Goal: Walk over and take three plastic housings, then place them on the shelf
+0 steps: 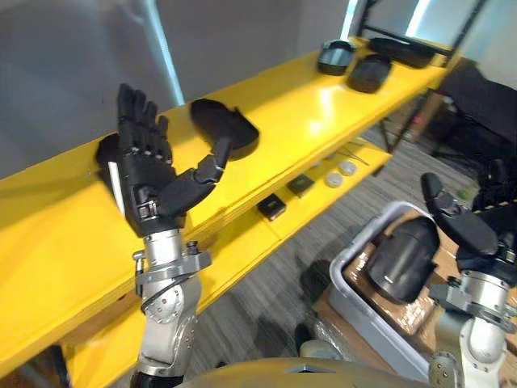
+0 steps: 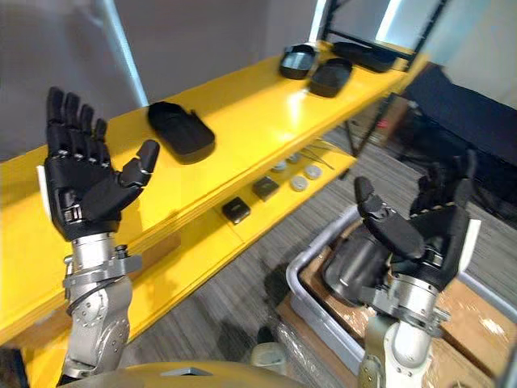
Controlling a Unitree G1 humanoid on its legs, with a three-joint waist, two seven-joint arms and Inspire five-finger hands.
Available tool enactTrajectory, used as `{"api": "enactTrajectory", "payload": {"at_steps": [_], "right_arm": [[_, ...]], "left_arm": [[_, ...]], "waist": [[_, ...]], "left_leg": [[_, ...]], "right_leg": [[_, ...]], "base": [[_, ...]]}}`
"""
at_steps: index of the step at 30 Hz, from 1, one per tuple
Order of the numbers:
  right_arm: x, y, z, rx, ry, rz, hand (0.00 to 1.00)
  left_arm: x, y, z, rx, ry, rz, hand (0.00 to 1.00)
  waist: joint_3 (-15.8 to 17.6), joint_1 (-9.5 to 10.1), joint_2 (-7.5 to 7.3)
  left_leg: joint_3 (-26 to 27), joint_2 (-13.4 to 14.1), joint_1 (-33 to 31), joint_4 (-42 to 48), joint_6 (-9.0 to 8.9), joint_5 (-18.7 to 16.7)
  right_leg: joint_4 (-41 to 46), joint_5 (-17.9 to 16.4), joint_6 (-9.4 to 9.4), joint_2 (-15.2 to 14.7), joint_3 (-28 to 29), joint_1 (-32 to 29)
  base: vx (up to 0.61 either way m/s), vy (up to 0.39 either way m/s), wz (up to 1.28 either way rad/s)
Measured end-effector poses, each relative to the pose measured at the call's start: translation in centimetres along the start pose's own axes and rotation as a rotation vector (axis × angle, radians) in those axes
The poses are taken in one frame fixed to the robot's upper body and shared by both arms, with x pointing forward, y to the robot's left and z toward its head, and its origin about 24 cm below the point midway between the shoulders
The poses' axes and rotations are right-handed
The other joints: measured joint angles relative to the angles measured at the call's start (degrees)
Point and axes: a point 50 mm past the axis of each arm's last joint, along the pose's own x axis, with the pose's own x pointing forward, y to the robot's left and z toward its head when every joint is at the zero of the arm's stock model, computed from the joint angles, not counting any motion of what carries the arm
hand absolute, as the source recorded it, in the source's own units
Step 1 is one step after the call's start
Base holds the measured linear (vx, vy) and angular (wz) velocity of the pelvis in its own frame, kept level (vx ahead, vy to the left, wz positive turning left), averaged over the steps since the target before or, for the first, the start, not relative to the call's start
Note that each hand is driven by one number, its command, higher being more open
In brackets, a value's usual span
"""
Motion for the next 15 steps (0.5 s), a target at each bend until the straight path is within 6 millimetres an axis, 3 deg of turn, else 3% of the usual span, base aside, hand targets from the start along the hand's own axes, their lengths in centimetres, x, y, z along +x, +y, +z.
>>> {"api": "enactTrajectory", "payload": {"at_steps": [4, 8, 9, 10, 12, 14, 15], "right_arm": [[-1.8, -1.0, -0.4, 0.005, 0.071, -0.018, 1.00], [-2.0, -0.8, -0.5, 0.035, 0.077, 0.035, 1.00], [-1.7, -0.3, -0.5, 0.047, 0.069, 0.073, 1.00], [-1.4, 0.1, -0.5, 0.056, 0.062, 0.100, 1.00], [0.2, 1.6, -0.4, 0.075, 0.012, 0.227, 1.00], [1.4, 3.3, -1.1, 0.113, 0.014, 0.315, 1.00], [1.7, 4.2, -1.8, 0.136, 0.036, 0.349, 1.00]], "left_arm": [[-0.1, -0.7, -1.0, -0.011, 0.047, -0.012, 1.00], [0.0, -1.4, -2.2, -0.006, 0.097, -0.017, 1.00], [0.1, -1.3, -2.4, 0.003, 0.110, -0.006, 1.00], [0.1, -1.2, -2.5, 0.008, 0.115, 0.008, 1.00], [0.0, -0.5, -2.5, 0.032, 0.129, 0.042, 1.00], [-0.8, 0.6, -2.4, 0.092, 0.144, 0.070, 1.00], [-1.2, 1.1, -2.1, 0.108, 0.147, 0.085, 1.00]], "waist": [[0.0, -2.99, 0.07], [0.1, -3.42, 0.36], [0.4, -2.77, 0.71], [0.6, -2.13, 1.10], [2.6, 0.93, 3.81], [3.0, 2.93, 4.74], [2.9, 3.30, 4.94]], "left_leg": [[4.4, 0.5, 0.6, 1.8, -0.41, -2.2], [3.9, 3.1, -2.8, 11.3, -0.20, -7.0], [-1.9, 4.6, -5.2, 16.4, 1.11, -9.3], [-5.6, 5.1, -6.2, 18.6, 1.27, -10.5], [-20.3, 5.2, -7.9, 23.5, 1.36, -16.2], [-25.6, 4.0, -8.3, 25.3, 0.90, -18.9], [-25.7, 3.6, -9.4, 26.9, 1.17, -19.8]], "right_leg": [[-0.1, 0.3, 0.25, 1.0, 4.2, -1.0], [-0.1, 0.6, -0.15, 1.4, 4.7, -1.6], [0.0, 1.0, -0.75, 2.0, 5.1, -2.0], [0.1, 1.1, -0.79, 2.4, 5.6, -2.2], [0.5, 1.1, -0.71, 4.6, 9.0, -2.3], [1.5, 1.2, -0.46, 5.7, 11.9, -3.4], [1.9, 1.4, -0.26, 5.5, 12.4, -4.3]], "base": [[0.04, -0.006, -0.54], [0.05, -0.065, -0.17], [0.01, -0.060, -0.21], [-0.01, -0.055, -0.52], [-0.05, 0.037, -0.84], [-0.10, 0.145, -0.83], [-0.14, 0.175, -0.47]]}}
